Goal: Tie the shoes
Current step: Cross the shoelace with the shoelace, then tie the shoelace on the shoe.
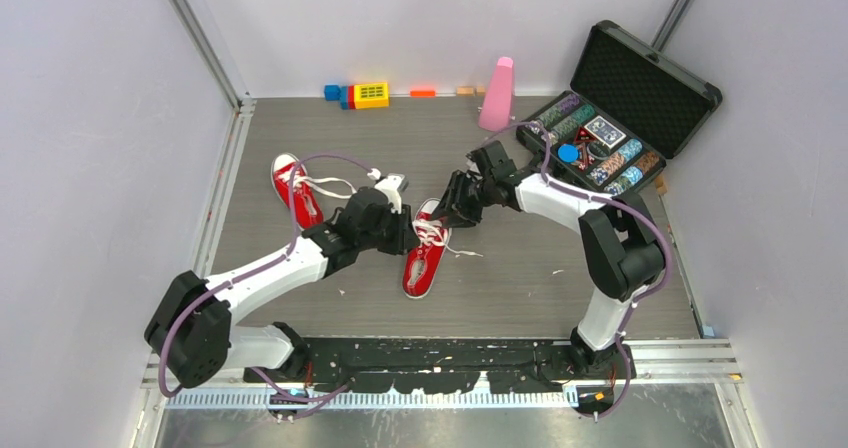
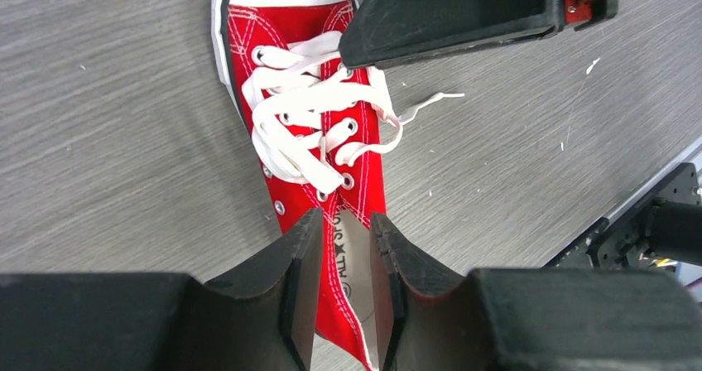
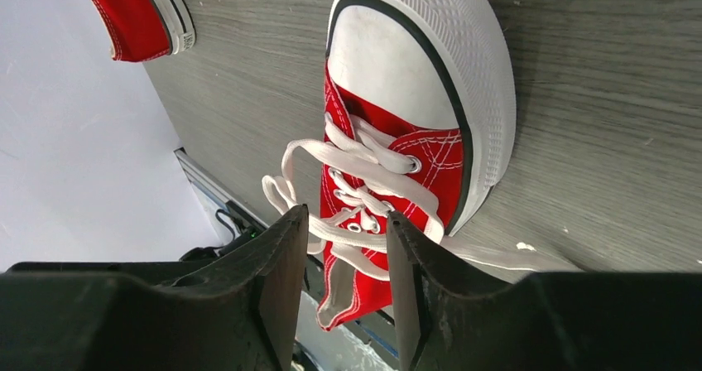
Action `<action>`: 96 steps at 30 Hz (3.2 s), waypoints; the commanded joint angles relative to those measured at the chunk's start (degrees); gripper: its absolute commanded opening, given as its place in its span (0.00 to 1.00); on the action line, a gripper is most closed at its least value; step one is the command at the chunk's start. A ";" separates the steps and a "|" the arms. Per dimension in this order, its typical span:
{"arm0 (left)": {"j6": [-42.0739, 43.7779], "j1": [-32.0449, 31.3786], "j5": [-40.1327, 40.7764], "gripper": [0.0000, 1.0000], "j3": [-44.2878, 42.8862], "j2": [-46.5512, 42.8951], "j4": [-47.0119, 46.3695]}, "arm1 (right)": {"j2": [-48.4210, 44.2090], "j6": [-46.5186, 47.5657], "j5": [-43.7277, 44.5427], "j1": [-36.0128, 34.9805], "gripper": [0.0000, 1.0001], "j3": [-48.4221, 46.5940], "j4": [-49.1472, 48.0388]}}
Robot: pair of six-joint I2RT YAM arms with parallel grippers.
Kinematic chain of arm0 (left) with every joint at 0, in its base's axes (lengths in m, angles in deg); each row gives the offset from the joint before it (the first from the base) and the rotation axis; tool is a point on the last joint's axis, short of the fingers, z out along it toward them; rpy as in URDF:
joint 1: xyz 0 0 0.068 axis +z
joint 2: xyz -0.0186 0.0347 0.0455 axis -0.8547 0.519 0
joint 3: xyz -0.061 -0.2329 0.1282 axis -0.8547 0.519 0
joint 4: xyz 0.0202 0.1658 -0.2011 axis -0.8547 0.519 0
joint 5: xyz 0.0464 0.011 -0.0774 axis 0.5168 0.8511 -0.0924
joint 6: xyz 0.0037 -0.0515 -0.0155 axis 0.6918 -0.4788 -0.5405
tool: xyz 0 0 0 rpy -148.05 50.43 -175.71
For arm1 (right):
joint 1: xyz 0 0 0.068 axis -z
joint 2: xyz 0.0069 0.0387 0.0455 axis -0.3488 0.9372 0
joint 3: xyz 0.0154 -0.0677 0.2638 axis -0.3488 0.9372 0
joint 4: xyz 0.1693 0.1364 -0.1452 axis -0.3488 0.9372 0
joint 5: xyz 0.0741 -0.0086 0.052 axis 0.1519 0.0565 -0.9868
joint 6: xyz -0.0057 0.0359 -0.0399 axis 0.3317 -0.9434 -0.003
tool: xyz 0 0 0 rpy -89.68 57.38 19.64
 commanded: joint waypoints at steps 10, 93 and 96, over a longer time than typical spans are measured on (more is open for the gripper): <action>-5.67 0.10 1.65 0.35 -5.80 4.23 3.63 | -8.21 6.61 6.93 1.17 0.53 -1.71 6.44; 11.20 7.87 -13.38 0.00 -19.31 6.19 35.24 | -6.89 27.34 33.36 -9.29 0.00 6.24 16.14; 11.30 8.02 -12.50 0.00 -19.09 5.48 37.48 | -9.97 24.32 38.13 -9.16 0.00 6.92 16.86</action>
